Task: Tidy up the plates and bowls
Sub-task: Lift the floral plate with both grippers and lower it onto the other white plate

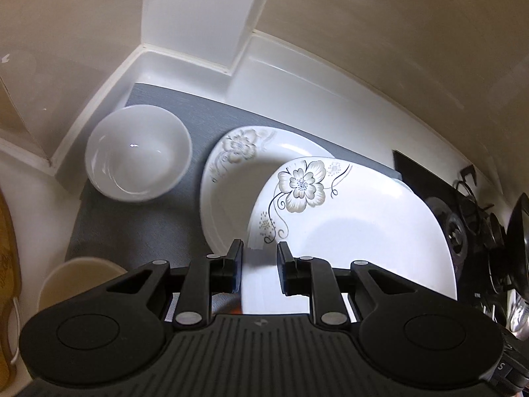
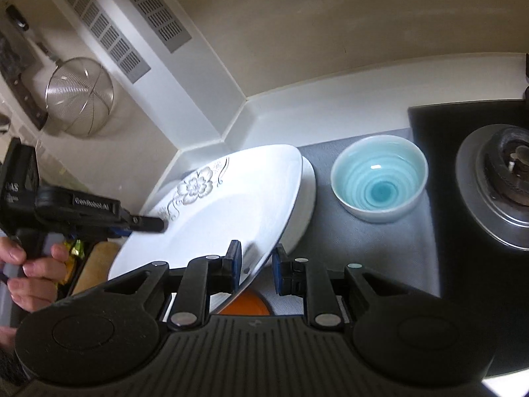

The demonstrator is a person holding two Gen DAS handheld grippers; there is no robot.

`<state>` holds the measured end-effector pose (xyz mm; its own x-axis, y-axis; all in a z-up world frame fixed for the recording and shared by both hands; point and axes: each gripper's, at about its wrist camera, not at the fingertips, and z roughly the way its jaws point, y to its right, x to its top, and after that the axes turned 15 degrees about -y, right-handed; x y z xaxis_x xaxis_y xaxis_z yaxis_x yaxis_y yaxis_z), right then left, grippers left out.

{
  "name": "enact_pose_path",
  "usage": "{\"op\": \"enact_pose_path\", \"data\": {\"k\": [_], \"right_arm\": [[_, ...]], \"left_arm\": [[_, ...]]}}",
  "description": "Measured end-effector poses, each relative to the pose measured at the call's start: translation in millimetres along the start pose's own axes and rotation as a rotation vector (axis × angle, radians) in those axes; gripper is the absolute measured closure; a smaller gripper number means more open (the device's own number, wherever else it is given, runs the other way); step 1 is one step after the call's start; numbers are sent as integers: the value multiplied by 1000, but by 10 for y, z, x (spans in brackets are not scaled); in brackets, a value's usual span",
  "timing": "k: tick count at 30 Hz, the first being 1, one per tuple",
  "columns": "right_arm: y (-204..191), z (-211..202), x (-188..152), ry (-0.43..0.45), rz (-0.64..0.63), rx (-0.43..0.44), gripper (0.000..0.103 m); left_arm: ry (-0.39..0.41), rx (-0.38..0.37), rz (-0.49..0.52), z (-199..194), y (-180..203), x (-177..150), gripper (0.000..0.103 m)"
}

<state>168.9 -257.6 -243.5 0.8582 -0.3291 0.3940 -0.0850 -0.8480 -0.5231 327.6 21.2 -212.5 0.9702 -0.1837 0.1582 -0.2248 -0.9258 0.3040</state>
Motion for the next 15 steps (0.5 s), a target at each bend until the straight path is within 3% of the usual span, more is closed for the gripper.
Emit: {"op": "enact_pose_path", "data": {"k": [15], "right_arm": [[-16, 545, 413, -22, 24, -6, 82]], "left_arm": [[-39, -16, -68, 277, -337, 378, 81]]}}
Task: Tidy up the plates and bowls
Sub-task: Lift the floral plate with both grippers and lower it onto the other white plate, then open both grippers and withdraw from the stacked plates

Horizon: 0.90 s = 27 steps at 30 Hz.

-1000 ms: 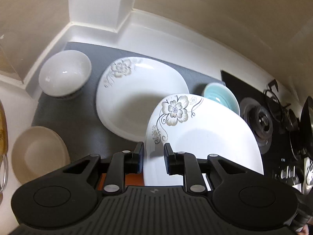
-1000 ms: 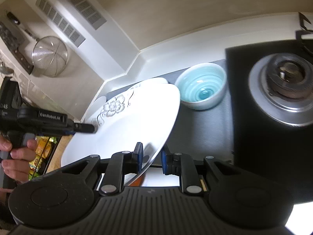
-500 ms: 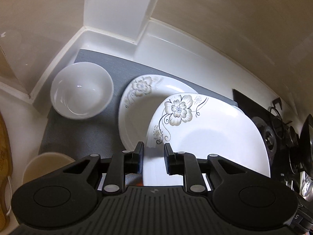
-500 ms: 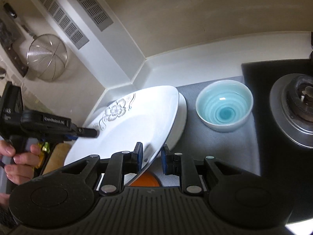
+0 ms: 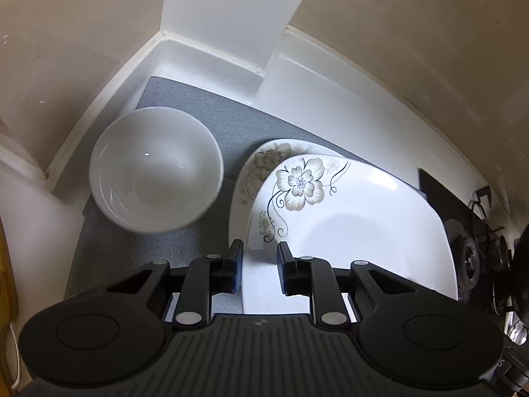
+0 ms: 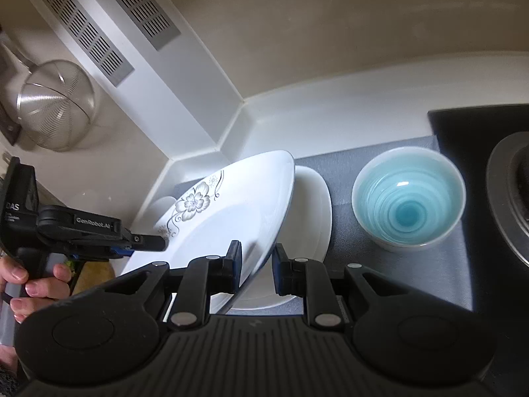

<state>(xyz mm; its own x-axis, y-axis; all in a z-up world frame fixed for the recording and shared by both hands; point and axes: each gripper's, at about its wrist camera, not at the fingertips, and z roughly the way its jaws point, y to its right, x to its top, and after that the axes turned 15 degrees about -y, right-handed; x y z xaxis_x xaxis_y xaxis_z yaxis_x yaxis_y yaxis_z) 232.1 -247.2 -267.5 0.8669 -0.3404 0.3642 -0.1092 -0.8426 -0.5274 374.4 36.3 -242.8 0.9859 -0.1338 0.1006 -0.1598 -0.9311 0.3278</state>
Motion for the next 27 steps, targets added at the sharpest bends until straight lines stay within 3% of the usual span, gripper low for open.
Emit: {"op": "enact_pose_path", "data": {"k": [11, 27], "right_arm": [[288, 570, 98, -26, 64, 31, 82], [381, 754, 108, -18, 74, -50, 84]], "left_arm": [[2, 75, 25, 188, 17, 300, 81], [-18, 116, 46, 448, -9, 368, 81]]}}
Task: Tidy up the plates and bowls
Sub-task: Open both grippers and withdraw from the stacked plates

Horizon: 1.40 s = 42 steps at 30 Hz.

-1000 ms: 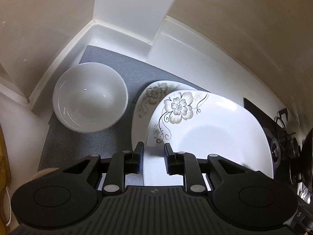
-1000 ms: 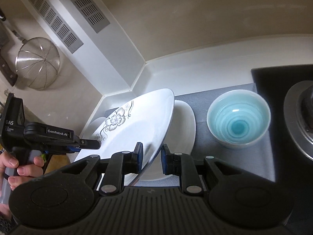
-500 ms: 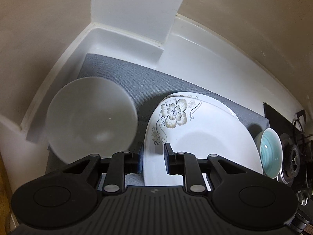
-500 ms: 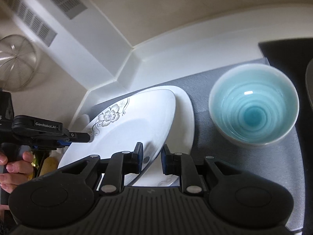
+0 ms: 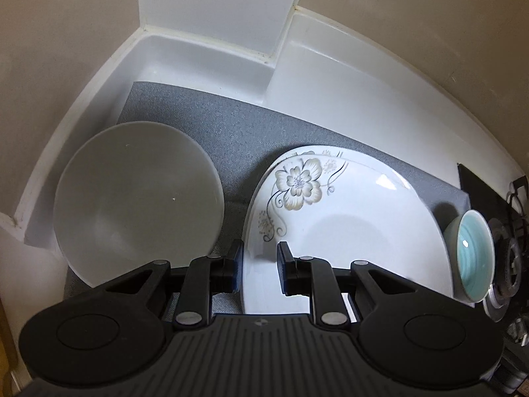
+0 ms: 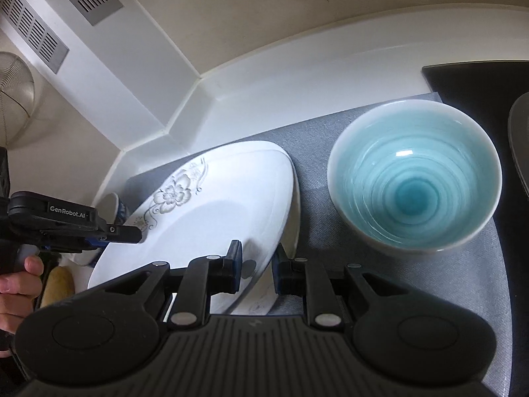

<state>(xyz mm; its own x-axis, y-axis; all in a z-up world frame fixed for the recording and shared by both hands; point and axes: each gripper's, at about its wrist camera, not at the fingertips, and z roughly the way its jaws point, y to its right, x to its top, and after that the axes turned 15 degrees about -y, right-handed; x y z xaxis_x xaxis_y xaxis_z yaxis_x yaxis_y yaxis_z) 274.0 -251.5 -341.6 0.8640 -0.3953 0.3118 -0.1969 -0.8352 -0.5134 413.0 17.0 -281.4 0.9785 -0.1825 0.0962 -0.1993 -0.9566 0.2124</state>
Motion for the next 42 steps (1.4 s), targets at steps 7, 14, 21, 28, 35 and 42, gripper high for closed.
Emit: {"op": "enact_pose_path", "data": {"k": [7, 14, 21, 28, 35, 42], "right_arm": [[114, 8, 14, -8, 126, 41, 90], [116, 11, 92, -54, 126, 50, 88], [-42, -127, 98, -99, 28, 1, 73], [-6, -100, 211, -98, 61, -35, 67], [-58, -37, 210, -122, 69, -73, 67], [-22, -207, -24, -114, 54, -69, 90]], "left_arm": [[-32, -67, -24, 32, -175, -107, 82], [-49, -88, -5, 61, -291, -404, 81], [-39, -101, -23, 64, -318, -389, 83], [-50, -163, -92, 43, -508, -259, 83], [-51, -175, -112, 24, -540, -225, 83], [-40, -182, -97, -4, -631, -218, 83]]}}
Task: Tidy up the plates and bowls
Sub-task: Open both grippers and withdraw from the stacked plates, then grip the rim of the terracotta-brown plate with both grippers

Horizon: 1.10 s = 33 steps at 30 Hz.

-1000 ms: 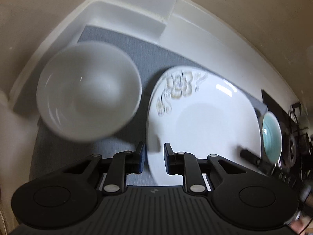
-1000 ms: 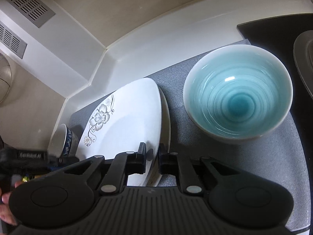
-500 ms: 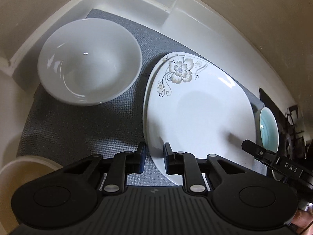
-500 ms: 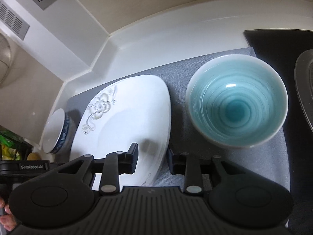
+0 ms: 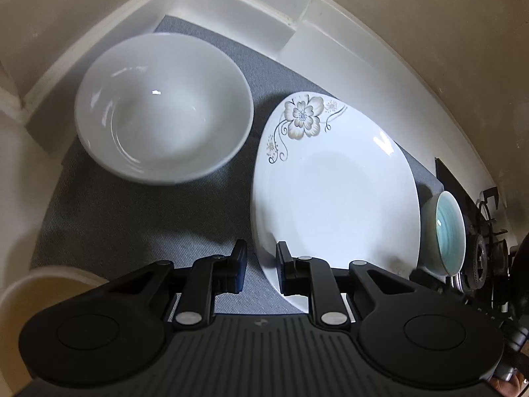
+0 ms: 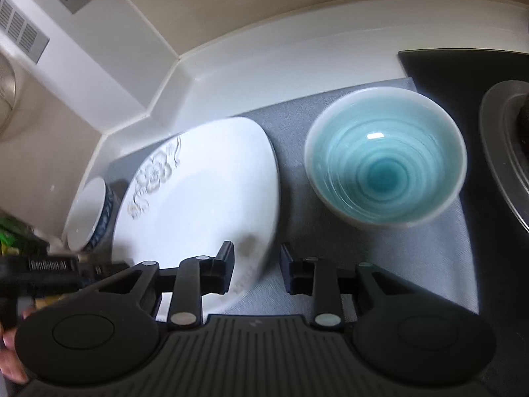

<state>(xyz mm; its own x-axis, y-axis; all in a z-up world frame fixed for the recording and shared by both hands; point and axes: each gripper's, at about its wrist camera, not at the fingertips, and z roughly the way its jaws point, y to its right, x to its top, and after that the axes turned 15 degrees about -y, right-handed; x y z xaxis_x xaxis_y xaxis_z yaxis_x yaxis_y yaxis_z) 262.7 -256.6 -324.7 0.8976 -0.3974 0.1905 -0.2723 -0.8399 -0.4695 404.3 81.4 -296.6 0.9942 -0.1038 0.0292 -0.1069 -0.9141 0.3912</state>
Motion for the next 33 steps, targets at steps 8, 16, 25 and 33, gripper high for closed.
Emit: {"op": "enact_pose_path", "data": {"k": [8, 16, 25, 33], "right_arm": [[-28, 1, -101, -14, 22, 4, 91], [-253, 18, -842, -144, -138, -38, 60], [-253, 53, -1073, -142, -224, -156, 98], [-8, -62, -1057, -163, -141, -126, 74]], "left_arm": [[-16, 24, 39, -55, 90, -158, 84], [-94, 129, 168, -75, 323, -897, 81], [-196, 176, 235, 257, 309, -1226, 75], [-193, 174, 294, 441, 438, -1246, 92]]}}
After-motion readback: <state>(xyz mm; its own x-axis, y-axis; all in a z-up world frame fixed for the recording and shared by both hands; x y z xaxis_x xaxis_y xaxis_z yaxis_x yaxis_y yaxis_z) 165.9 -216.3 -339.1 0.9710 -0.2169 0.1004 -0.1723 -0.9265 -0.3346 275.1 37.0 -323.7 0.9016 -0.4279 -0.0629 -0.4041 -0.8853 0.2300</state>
